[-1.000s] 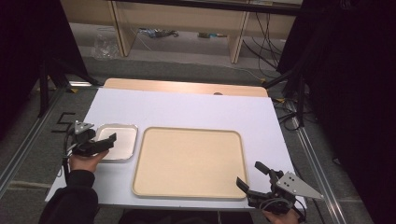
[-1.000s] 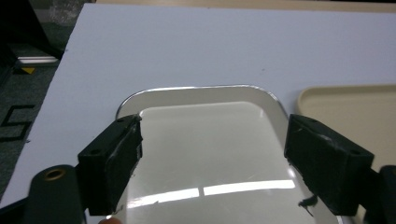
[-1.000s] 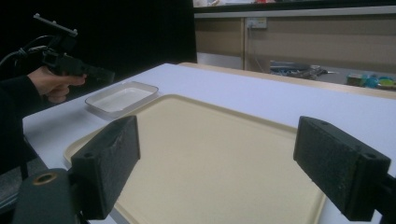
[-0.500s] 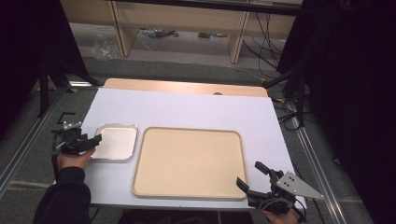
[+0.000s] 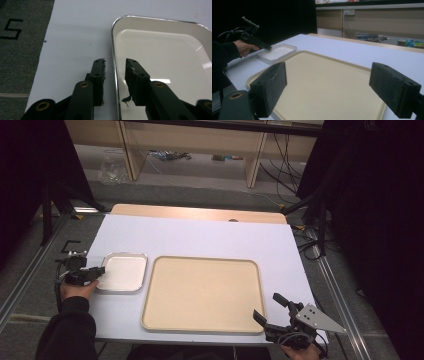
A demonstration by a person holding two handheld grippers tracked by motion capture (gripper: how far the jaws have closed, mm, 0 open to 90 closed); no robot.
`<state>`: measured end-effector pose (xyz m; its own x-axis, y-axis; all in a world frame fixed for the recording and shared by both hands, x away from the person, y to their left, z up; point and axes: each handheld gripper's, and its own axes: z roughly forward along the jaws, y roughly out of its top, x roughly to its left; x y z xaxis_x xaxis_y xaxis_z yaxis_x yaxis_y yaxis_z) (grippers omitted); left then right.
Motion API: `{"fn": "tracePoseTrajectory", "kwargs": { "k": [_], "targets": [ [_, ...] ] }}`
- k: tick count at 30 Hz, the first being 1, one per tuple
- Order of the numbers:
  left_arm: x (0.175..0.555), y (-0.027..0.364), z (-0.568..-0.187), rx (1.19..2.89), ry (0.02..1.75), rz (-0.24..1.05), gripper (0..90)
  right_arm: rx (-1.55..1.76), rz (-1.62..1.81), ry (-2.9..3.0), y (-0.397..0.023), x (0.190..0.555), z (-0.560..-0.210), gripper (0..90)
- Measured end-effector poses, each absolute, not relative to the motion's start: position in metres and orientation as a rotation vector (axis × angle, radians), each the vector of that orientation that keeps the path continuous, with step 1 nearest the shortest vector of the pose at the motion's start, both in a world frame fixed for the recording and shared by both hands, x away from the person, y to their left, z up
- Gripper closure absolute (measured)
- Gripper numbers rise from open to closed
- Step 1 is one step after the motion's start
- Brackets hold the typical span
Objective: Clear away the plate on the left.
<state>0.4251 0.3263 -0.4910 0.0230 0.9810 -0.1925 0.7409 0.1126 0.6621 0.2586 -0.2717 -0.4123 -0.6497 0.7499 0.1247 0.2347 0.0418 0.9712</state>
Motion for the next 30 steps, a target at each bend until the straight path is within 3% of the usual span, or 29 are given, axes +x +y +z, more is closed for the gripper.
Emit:
{"fn": "tracePoseTrajectory", "kwargs": {
  "k": [7,16,30],
  "targets": [
    [0.428,0.326,-0.490,1.676,1.772,0.457,83.3,0.987,1.617,1.930,-0.273,0.258,-0.411,15.4],
    [0.428,0.332,-0.489,1.562,1.778,0.381,87.5,0.991,1.643,1.904,-0.272,0.259,-0.412,15.4],
    [0.424,0.332,-0.473,1.423,1.720,0.392,88.0,0.993,1.648,1.895,-0.272,0.259,-0.412,15.4]
  ]
}}
